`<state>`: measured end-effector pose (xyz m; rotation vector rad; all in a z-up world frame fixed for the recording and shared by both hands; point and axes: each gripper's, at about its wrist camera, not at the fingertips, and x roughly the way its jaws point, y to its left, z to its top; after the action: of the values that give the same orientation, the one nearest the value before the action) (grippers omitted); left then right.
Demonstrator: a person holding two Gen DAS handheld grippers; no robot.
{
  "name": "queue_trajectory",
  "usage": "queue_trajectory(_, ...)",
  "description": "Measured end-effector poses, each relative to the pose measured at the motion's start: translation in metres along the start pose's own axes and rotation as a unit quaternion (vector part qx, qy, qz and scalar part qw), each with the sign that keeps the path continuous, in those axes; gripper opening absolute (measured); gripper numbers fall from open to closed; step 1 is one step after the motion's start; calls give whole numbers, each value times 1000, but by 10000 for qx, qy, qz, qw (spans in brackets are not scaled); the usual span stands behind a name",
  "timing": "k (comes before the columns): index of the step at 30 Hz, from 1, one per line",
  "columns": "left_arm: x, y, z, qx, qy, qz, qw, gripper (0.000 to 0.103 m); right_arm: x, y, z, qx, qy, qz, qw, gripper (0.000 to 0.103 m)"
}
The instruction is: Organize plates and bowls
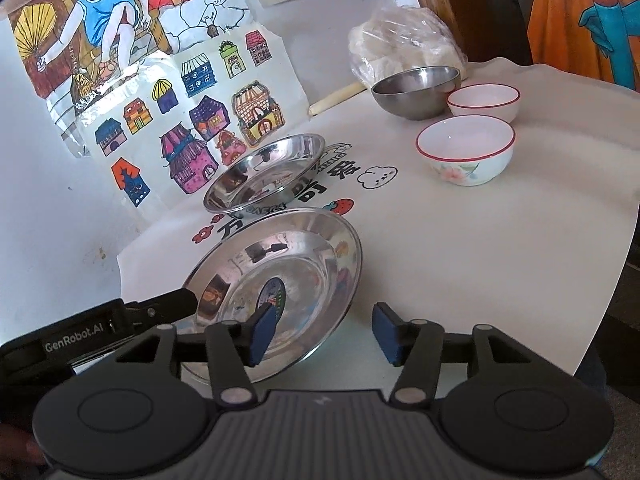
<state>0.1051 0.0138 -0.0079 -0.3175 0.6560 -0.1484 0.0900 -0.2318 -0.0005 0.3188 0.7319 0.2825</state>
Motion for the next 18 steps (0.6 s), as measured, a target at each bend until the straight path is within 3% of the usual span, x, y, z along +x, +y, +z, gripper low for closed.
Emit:
queue_trajectory(4, 3, 1, 1, -50, 25, -20, 10000, 58, 4, 2, 0, -64, 14, -20, 10000, 49)
queue_trajectory(6, 6, 0, 1, -21, 61, -64, 10000, 53, 6, 2, 0, -72, 14, -25, 10000, 47)
queue_trajectory(10, 14, -1, 2, 25, 220, -160, 9996, 25, 10, 4, 2, -110, -16, -88, 9999, 35)
queue_trajectory(13, 17, -2, 3, 70, 187, -67, 9998, 18, 13, 6, 2, -207, -59, -218, 9995, 28)
queue_trajectory(18, 19, -5, 9, 124, 92, -70, 9999, 18, 13, 8, 6, -299, -180, -301, 9989, 24)
